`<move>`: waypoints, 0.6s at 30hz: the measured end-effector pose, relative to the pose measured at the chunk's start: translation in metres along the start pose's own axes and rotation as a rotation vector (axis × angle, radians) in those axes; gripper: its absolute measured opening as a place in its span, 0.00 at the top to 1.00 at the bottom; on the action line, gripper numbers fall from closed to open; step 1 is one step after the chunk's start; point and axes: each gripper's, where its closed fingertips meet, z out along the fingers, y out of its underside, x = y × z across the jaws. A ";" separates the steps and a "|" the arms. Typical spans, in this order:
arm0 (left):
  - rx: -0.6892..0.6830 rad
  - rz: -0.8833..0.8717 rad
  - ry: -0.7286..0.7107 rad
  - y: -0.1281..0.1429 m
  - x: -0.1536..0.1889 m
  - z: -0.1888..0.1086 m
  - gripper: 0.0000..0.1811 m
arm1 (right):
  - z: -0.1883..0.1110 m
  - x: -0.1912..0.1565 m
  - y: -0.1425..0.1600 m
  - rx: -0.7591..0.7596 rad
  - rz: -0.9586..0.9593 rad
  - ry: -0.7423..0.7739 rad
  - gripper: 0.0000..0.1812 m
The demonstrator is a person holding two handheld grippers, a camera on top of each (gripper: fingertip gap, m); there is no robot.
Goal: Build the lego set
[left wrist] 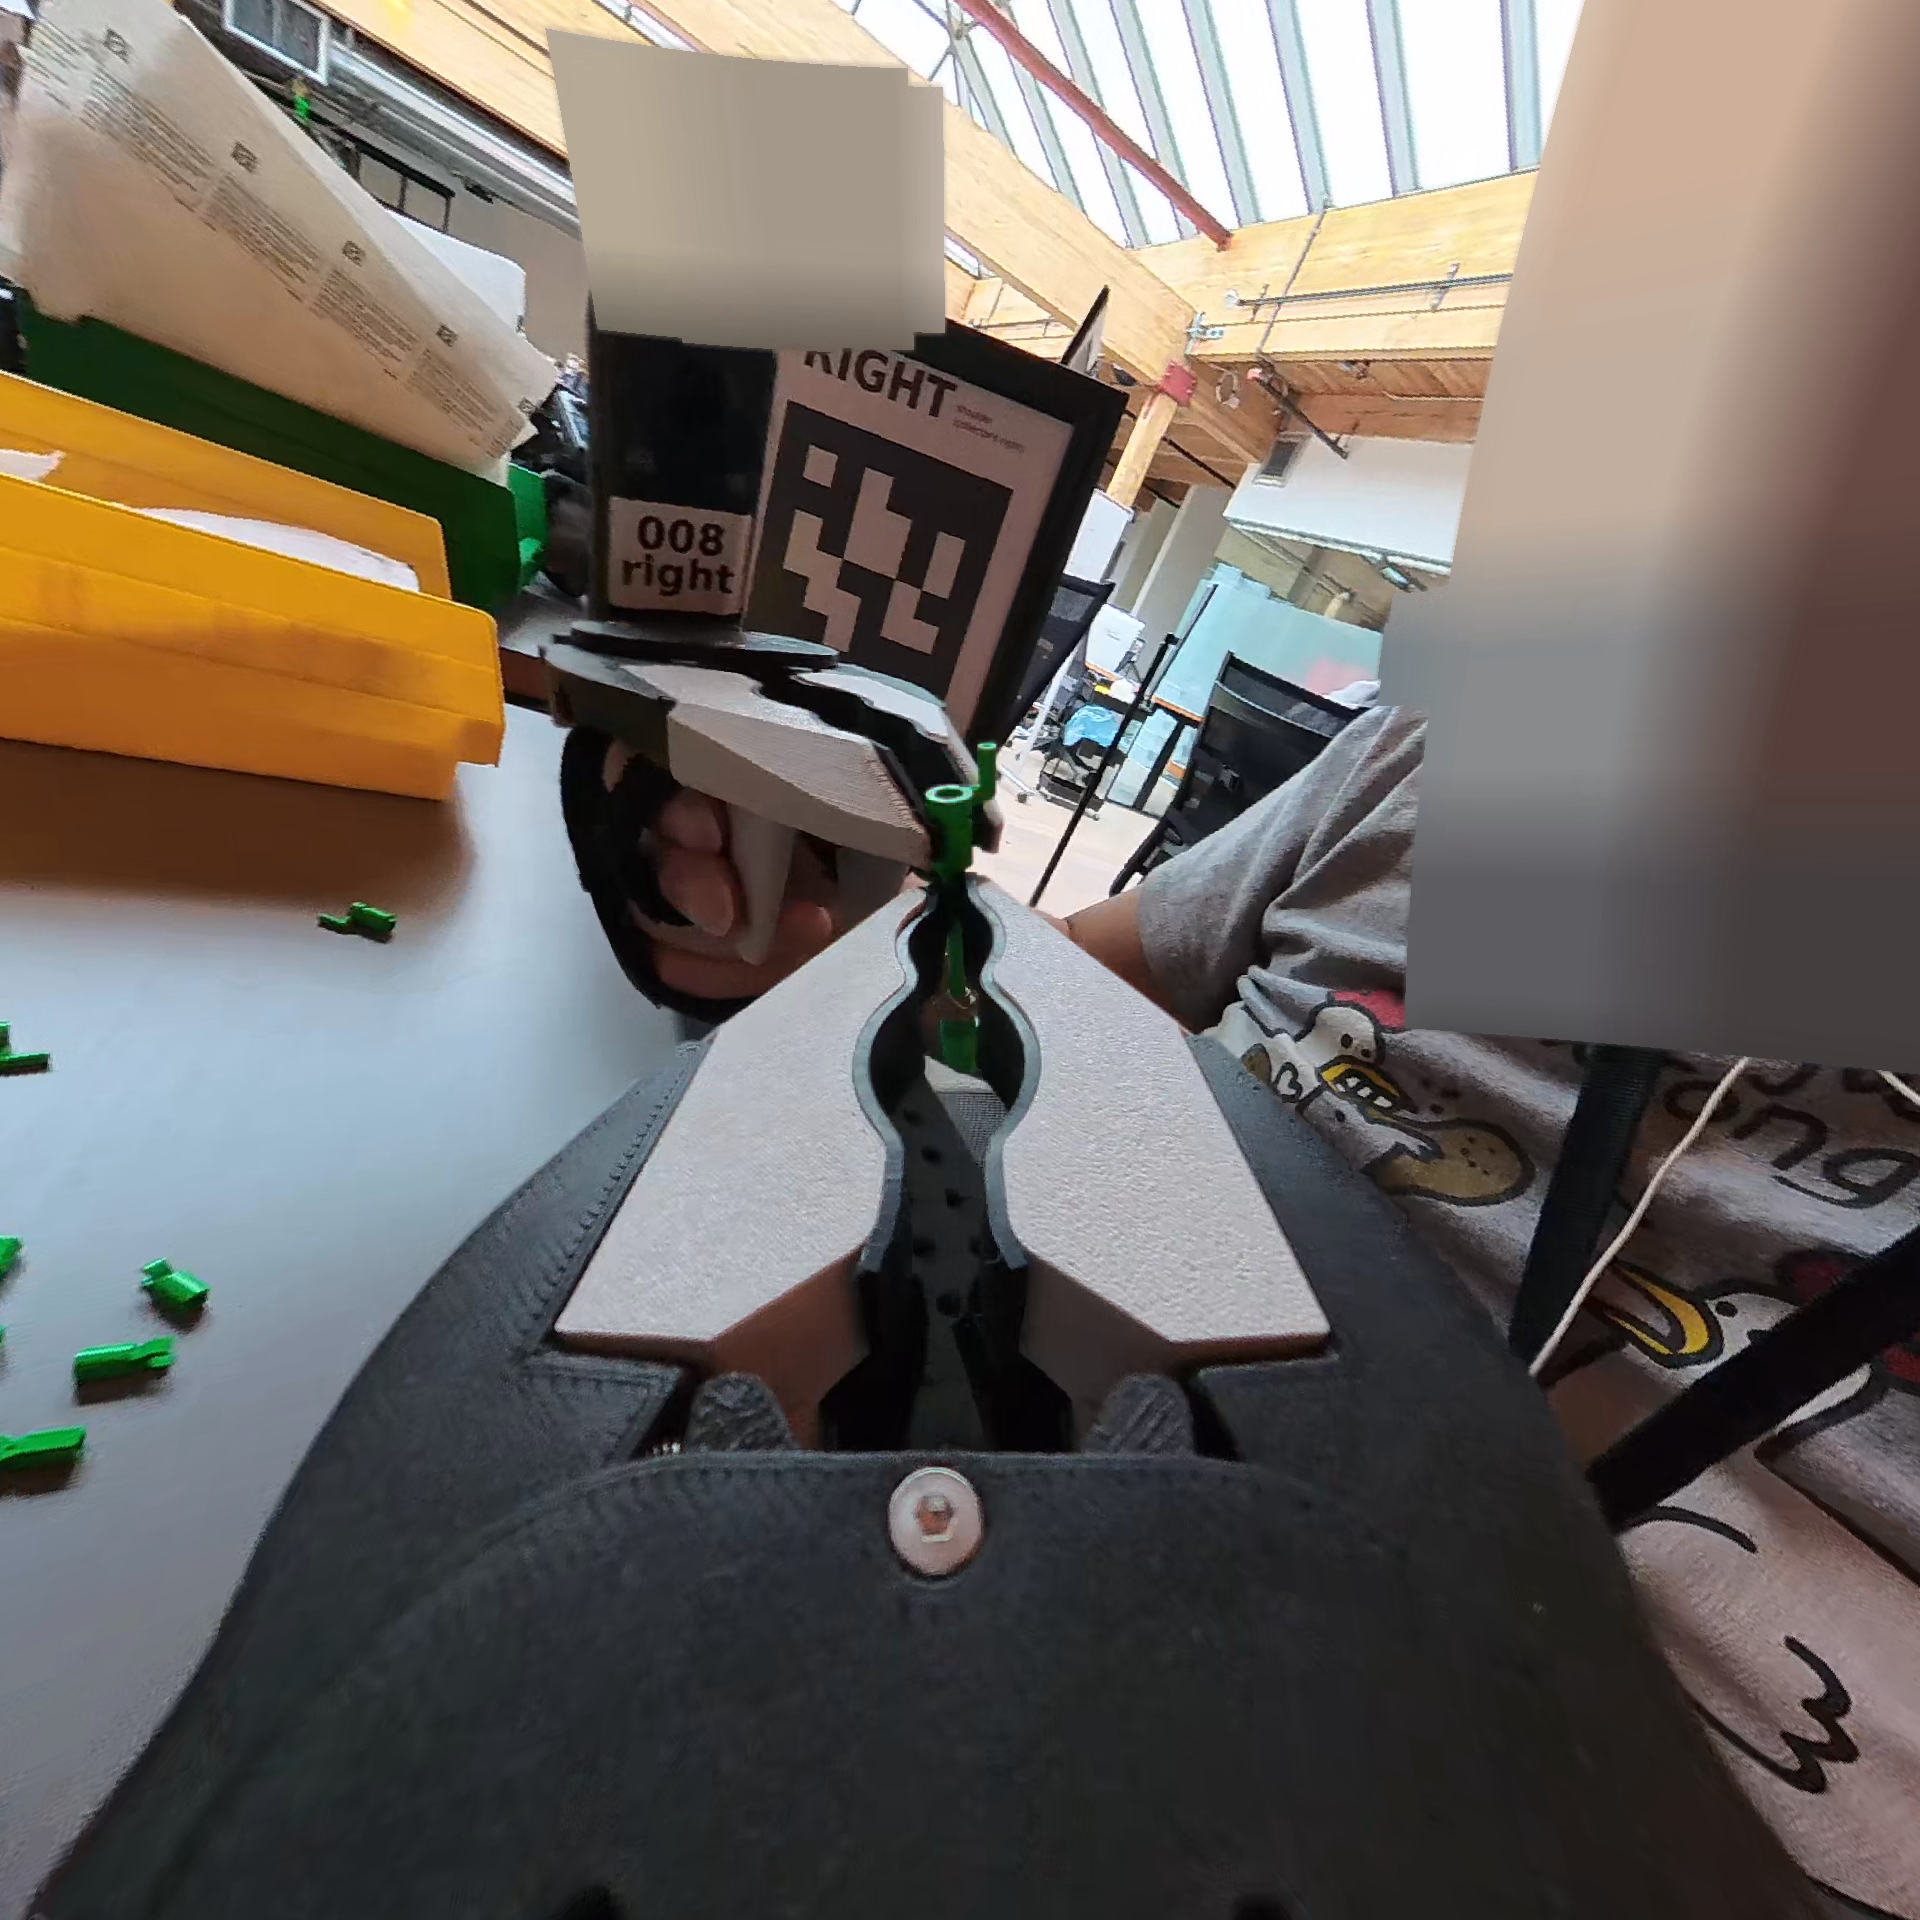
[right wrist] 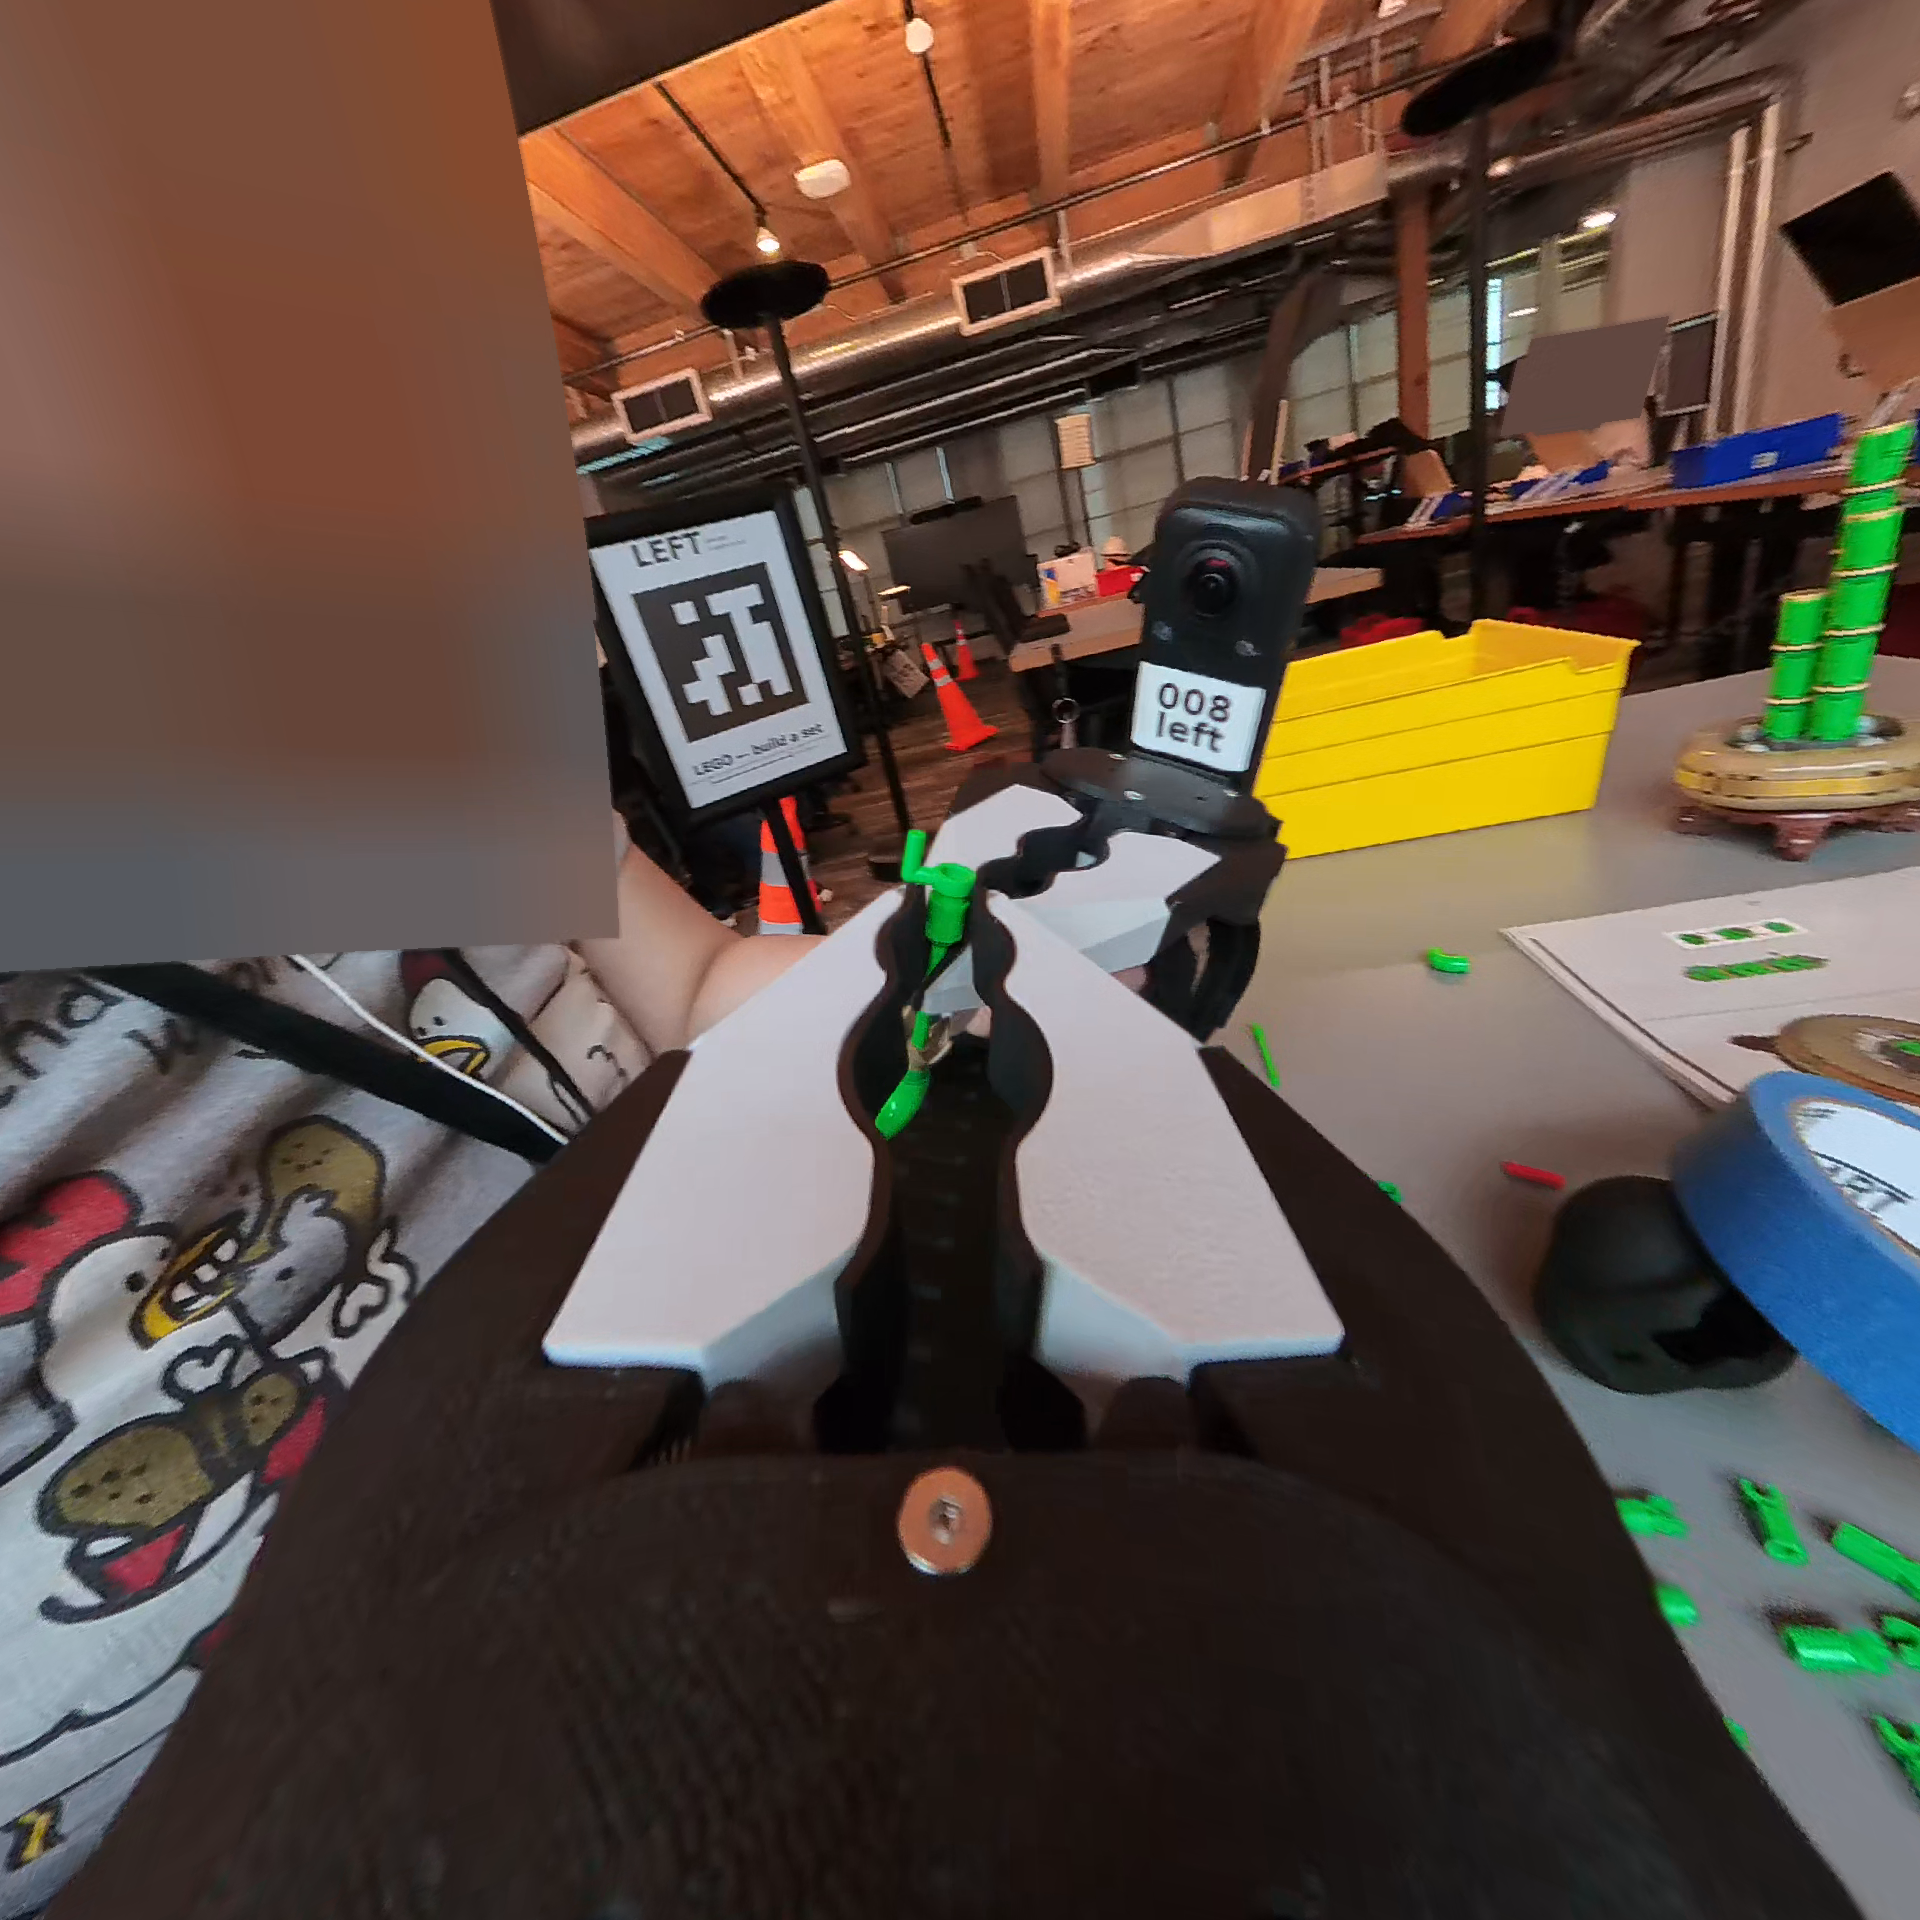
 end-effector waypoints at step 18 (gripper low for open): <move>-0.022 0.028 -0.136 0.003 -0.018 -0.003 1.00 | -0.006 0.013 0.005 -0.006 0.001 0.102 0.98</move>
